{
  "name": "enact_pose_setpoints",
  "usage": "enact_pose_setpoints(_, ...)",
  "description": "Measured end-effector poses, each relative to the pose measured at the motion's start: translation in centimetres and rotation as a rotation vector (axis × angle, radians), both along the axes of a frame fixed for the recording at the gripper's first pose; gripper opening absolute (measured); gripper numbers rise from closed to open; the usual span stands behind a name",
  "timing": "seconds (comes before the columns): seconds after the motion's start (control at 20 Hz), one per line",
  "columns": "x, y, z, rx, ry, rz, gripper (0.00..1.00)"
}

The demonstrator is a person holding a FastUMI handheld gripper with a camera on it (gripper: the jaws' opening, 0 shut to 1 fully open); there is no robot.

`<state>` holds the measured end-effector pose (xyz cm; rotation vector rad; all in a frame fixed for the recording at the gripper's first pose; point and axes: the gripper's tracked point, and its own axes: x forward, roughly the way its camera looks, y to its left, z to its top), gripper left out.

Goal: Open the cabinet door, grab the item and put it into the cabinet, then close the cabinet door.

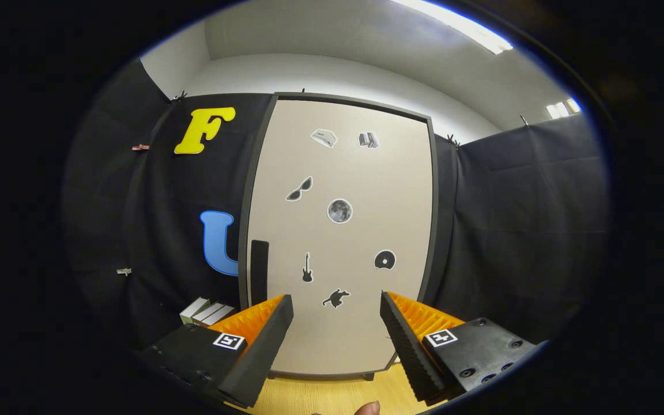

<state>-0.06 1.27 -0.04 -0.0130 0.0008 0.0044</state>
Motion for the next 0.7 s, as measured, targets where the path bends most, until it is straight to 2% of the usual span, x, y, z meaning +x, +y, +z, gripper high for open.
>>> enact_pose_setpoints(0.7,0.9,1.8,-0.7,0.022,0.011,0.017,0.97)
